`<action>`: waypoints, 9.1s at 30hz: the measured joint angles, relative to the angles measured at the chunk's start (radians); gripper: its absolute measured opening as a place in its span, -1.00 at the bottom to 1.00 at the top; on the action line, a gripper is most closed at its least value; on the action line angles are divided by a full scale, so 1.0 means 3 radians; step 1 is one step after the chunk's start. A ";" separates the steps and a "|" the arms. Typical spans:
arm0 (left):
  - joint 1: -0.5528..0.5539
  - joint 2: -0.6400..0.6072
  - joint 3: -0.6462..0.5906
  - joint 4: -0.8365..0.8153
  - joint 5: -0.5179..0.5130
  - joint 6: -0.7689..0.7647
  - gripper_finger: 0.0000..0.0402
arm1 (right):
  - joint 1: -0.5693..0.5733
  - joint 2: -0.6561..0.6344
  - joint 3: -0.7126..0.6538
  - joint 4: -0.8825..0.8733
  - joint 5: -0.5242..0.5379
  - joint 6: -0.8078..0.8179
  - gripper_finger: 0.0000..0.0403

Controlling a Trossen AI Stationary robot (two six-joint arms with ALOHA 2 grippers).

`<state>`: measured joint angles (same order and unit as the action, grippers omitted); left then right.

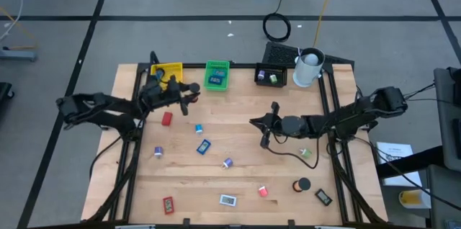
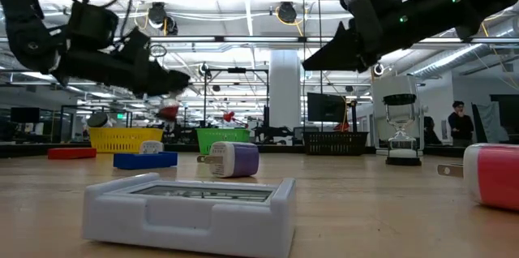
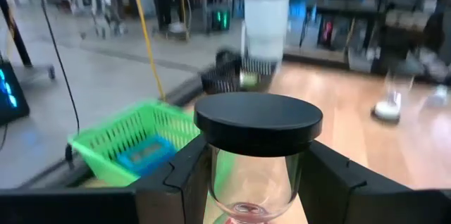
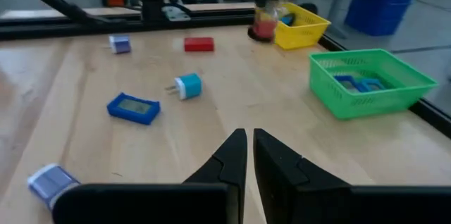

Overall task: Pick & Place Office items
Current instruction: Remove the red sand timer from the yellow bin, then remove the blue sand timer from the yellow bin

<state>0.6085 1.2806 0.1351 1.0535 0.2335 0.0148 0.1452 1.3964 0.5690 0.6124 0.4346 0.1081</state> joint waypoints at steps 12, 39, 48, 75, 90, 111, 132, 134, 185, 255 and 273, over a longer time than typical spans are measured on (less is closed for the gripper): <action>-0.0420 0.1362 0.0296 0.1215 -0.0264 -0.0011 -0.15 | -0.0066 0.0054 0.0000 0.0101 -0.0072 -0.0063 -0.89; -0.0770 0.2370 0.0846 0.1355 -0.0368 0.0106 0.02 | -0.0218 0.0117 -0.0003 0.0133 -0.0244 0.0123 -0.89; -0.0735 0.1718 0.0697 0.0670 -0.0380 0.0137 0.04 | -0.0218 0.0117 -0.0003 0.0103 -0.0244 0.0123 -0.89; -0.0714 0.0792 0.0690 -0.0922 -0.0555 0.0139 0.16 | -0.0218 0.0117 -0.0001 0.0091 -0.0246 0.0110 -0.89; -0.0749 -0.0139 0.0701 -0.2069 -0.0727 0.0355 0.36 | -0.0218 0.0117 0.0000 0.0089 -0.0246 0.0097 -0.89; -0.0207 -0.0712 0.2783 -0.7003 -0.2014 -0.0720 -0.59 | -0.0206 0.0117 0.0000 0.0091 -0.0254 0.0085 -0.89; 0.1027 0.0539 0.3053 -0.7152 -0.2280 -0.0273 0.68 | -0.0195 0.0117 0.0000 0.0090 -0.0249 0.0047 -0.89; 0.1043 0.0626 0.3052 -0.7149 -0.2267 -0.0268 0.62 | -0.0195 0.0117 0.0000 0.0089 -0.0249 0.0046 -0.89; 0.0932 0.1202 0.3190 -0.7546 -0.2616 0.0321 -0.95 | -0.0195 0.0117 0.0000 0.0091 -0.0248 0.0022 -0.89; 0.1330 0.1852 0.3296 -0.5936 -0.1476 0.1072 0.07 | -0.0195 0.0117 0.0000 0.0087 -0.0249 -0.0002 -0.89; 0.1331 0.1011 0.3265 -0.5893 -0.1376 0.0991 -0.18 | -0.0195 0.0117 0.0000 0.0066 -0.0249 -0.0002 -0.89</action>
<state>1.0077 1.5840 1.1146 -0.7144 -0.1793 0.3120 0.0868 1.4315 0.5690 0.6321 0.3599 0.1074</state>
